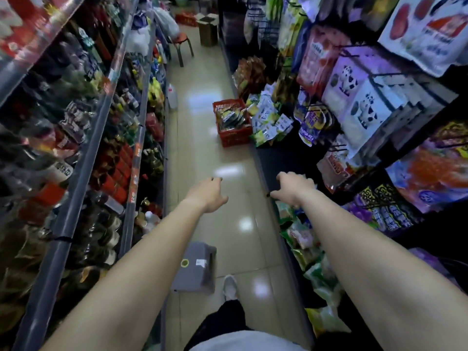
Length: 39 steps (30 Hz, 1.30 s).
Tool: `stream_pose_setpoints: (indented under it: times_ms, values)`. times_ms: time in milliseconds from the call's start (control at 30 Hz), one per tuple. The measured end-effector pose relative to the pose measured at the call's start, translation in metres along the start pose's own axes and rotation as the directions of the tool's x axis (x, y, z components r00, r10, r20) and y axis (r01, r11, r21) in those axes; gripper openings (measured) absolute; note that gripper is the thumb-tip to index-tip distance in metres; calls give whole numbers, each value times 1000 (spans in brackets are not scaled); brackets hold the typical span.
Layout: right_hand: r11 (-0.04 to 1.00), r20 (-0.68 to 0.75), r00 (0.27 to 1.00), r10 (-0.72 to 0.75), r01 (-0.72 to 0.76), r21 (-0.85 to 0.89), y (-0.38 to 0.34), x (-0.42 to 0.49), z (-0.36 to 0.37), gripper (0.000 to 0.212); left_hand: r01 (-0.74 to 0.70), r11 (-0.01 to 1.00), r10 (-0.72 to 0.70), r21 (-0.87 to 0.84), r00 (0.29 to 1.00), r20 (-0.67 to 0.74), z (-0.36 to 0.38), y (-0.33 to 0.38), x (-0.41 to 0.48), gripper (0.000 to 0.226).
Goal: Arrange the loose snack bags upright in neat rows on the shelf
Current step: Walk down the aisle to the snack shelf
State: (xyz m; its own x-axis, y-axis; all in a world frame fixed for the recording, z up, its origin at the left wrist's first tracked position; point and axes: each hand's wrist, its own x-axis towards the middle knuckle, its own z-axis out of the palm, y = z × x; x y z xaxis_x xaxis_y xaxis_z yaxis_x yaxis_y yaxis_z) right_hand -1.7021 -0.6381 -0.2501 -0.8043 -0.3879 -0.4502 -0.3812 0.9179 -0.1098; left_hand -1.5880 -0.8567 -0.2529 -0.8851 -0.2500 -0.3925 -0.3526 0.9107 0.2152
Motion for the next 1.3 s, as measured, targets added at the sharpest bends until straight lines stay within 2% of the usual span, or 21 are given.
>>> stream_pose_setpoints:
  times_ms: [233,500,867,967,1067,1300]
  values:
    - [992,-35,996,86,-82,99,-2,96,-65,66,-77,997,77,19,997,12,-72,-7,130,68]
    - [979,2,986,167,-166,121,29,206,-98,64,-142,989,140,34,989,56,-107,12,266,70]
    - [966,44,985,165,-171,194,68,329,-145,67,-199,974,187,112,976,109,-143,69,402,70]
    - [948,65,976,208,-218,232,85,337,-148,64,-272,942,240,194,955,175,-141,91,424,67]
    - [919,66,954,293,-300,254,105,337,-148,58,-336,923,295,186,931,215,-140,115,449,64]
    - [763,73,836,545,-530,371,132,309,-149,59,-595,763,508,251,793,336,-142,166,491,69]
